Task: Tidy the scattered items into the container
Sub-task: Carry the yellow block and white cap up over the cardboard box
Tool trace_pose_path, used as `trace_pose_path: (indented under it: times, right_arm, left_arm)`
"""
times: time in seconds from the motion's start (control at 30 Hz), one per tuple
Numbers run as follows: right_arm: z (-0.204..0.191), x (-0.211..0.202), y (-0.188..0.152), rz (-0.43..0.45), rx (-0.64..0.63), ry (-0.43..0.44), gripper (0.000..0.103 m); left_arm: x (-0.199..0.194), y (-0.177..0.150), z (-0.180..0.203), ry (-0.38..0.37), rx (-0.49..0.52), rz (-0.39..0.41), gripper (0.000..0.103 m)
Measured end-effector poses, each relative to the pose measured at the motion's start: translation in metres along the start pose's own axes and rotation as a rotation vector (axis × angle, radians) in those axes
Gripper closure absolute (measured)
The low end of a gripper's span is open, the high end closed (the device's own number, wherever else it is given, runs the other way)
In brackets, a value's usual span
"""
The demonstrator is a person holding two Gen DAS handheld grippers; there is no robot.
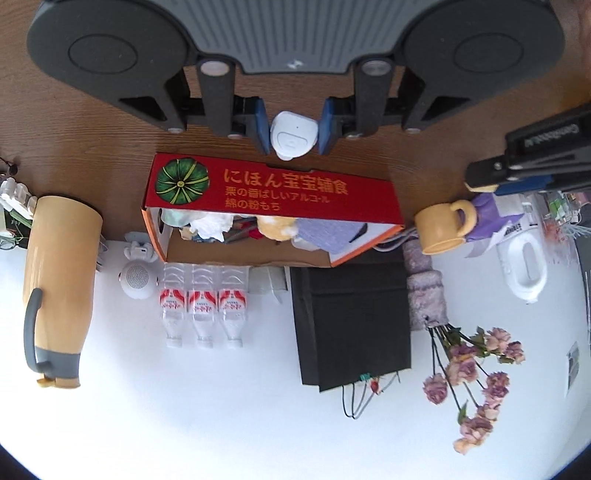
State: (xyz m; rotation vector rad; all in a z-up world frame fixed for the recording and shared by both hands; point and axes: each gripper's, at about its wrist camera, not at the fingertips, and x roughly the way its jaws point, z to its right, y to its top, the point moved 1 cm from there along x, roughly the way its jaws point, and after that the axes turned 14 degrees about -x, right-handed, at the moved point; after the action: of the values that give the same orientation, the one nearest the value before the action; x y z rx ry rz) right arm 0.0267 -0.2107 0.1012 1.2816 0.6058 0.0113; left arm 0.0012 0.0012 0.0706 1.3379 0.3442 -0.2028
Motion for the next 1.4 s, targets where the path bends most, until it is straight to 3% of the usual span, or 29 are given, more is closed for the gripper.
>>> trace_pose_path:
  times: [0.23, 0.4, 0.67, 0.8, 0.93, 1.1, 1.2, 1.27, 1.4]
  right_arm:
    - [-0.029, -0.083, -0.019, 0.097, 0.021, -0.118, 0.076]
    - [-0.047, -0.129, -0.043, 0.137, 0.021, -0.117, 0.076]
    - [-0.048, -0.142, -0.039, 0.149, 0.014, -0.123, 0.076]
    - [-0.03, -0.125, -0.011, 0.155, 0.008, -0.128, 0.076]
    - [0.004, -0.091, 0.033, 0.172, 0.018, -0.116, 0.076]
    - [0.054, -0.031, 0.11, 0.233, 0.037, -0.138, 0.076]
    - [0.081, 0.001, 0.156, 0.263, 0.048, -0.155, 0.076]
    - [0.093, 0.018, 0.175, 0.253, 0.039, -0.142, 0.076]
    - [0.125, 0.063, 0.198, 0.131, 0.058, -0.115, 0.076]
  left_arm:
    - [-0.064, -0.03, 0.002, -0.083, 0.005, 0.065, 0.07]
    - [-0.103, -0.046, 0.0, -0.129, -0.01, 0.08, 0.07]
    - [-0.111, -0.041, 0.005, -0.137, -0.02, 0.126, 0.07]
    - [-0.087, -0.005, 0.012, -0.154, -0.026, 0.145, 0.07]
    - [-0.049, 0.052, 0.025, -0.173, -0.029, 0.233, 0.07]
    - [0.02, 0.133, 0.054, -0.177, -0.02, 0.289, 0.07]
    - [0.063, 0.16, 0.071, -0.131, -0.003, 0.317, 0.07]
    - [0.089, 0.171, 0.075, -0.116, -0.029, 0.275, 0.07]
    - [0.146, 0.189, 0.077, -0.097, -0.039, 0.136, 0.07]
